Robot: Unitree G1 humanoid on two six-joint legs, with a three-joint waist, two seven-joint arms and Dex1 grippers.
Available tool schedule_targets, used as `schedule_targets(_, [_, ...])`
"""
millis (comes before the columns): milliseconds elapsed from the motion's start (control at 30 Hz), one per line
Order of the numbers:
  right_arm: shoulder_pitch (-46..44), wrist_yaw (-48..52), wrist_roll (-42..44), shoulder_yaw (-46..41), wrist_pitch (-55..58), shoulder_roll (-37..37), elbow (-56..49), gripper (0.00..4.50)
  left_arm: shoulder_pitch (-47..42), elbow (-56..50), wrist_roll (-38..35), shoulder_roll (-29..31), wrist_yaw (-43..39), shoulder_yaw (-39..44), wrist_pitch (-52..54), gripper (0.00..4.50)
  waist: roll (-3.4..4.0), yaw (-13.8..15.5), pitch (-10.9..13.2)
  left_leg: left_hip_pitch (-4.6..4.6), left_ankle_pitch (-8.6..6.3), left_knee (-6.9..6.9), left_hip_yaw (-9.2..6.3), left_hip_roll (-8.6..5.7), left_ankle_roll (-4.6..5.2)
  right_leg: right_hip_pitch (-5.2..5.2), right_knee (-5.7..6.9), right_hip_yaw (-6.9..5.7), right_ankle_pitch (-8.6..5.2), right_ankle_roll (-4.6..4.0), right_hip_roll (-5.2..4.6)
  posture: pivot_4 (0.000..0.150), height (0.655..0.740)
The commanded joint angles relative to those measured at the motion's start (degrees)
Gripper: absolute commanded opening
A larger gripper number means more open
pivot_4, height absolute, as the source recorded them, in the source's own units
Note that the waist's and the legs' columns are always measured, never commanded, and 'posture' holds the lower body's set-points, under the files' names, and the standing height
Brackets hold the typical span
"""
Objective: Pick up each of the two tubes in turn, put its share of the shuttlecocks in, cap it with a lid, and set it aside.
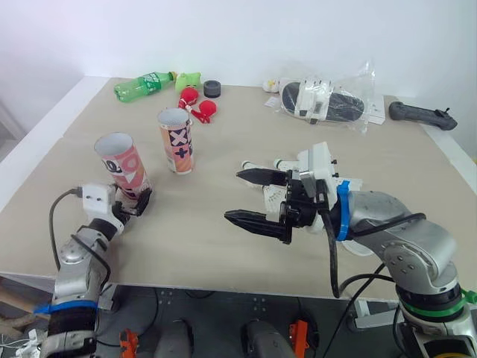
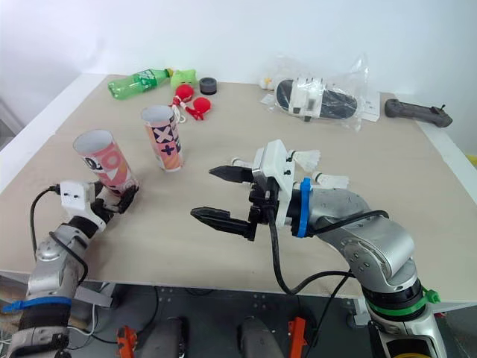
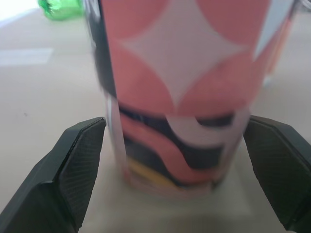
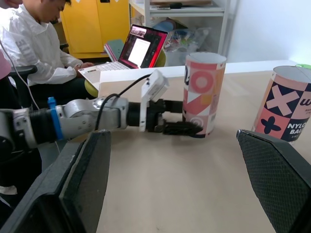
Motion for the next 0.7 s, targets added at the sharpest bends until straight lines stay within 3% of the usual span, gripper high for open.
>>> schedule_targets(33, [-0.13, -0.25, -0.13, -1.23, -0.71, 0.21, -0.75, 4.42, -3.30, 4.24, 1.06, -0.05, -0.25, -0.61, -4.10, 4.50, 0.00, -0.03, 0.00, 0.01, 0.01, 0.00, 0.01, 0.00, 0.00, 0.00, 0.00, 0.00, 0.01, 0.01, 0.00, 0.150, 0.7400])
schedule_targets(433, [1.37, -3.75, -1.59, -3.15, -1.75, 2.10, 1.32, 4.42, -9.23, 14.74, 1.88, -0.27, -0.96, -1.76, -9.87, 4.50, 0.00, 0.01, 0.00, -0.05, 0.01, -0.02, -0.05, -0.03, 0.00, 0.00, 0.00, 0.01, 0.01, -0.02, 0.00, 0.150, 0.7400])
schedule_targets(600, [1.62, -3.84, -2.38, -3.24, -2.00, 2.70, 2.58, 4.50, -9.68, 15.56, 1.58, -0.35, -1.41, -1.93, -10.43, 3.10, 0.00, 0.00, 0.00, -0.04, 0.01, -0.01, -0.05, -0.03, 0.00, 0.01, 0.00, 0.00, 0.03, 0.01, 0.00, 0.150, 0.7400])
schedule_targets(700, [2.15, -3.66, -2.66, -3.18, -2.15, 2.94, 2.65, 4.50, -9.36, 15.27, 1.58, -0.34, -1.47, -1.92, -10.57, 3.02, 0.00, 0.00, 0.00, -0.05, 0.01, -0.02, -0.05, -0.03, 0.00, 0.00, 0.00, 0.01, 0.02, -0.01, 0.00, 0.150, 0.7400])
